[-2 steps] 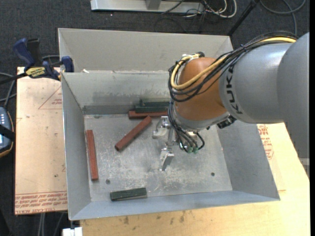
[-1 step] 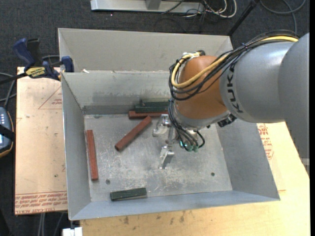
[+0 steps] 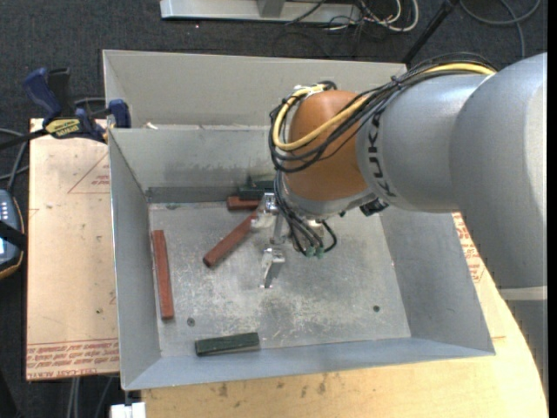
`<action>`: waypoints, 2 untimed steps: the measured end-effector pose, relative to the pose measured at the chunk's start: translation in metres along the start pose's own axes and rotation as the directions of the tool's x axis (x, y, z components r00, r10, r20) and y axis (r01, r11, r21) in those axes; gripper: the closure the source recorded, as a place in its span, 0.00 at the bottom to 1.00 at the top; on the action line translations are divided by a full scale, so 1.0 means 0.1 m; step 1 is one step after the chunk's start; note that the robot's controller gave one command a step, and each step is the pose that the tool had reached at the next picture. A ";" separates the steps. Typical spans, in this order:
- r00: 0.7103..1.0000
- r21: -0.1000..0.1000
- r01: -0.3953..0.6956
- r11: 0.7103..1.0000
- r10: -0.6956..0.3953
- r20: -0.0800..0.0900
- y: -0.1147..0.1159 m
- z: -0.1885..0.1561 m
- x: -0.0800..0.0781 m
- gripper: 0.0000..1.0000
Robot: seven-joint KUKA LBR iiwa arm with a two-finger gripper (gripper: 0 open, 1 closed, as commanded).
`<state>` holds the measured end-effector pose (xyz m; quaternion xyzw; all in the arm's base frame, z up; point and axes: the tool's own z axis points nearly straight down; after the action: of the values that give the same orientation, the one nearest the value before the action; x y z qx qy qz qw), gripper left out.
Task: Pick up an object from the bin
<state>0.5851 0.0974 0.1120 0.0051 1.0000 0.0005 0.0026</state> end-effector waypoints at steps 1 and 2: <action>0.991 -0.002 0.136 0.991 -0.136 -0.001 0.05 0.12 -0.39 0.00; 0.958 -0.003 0.286 0.958 -0.286 0.035 0.55 0.29 -0.14 1.00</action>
Offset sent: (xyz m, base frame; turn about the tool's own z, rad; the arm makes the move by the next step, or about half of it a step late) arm 0.0033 0.0501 -0.0420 -0.2931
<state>0.5994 0.1518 0.0836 -0.1395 0.9900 0.0040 0.0198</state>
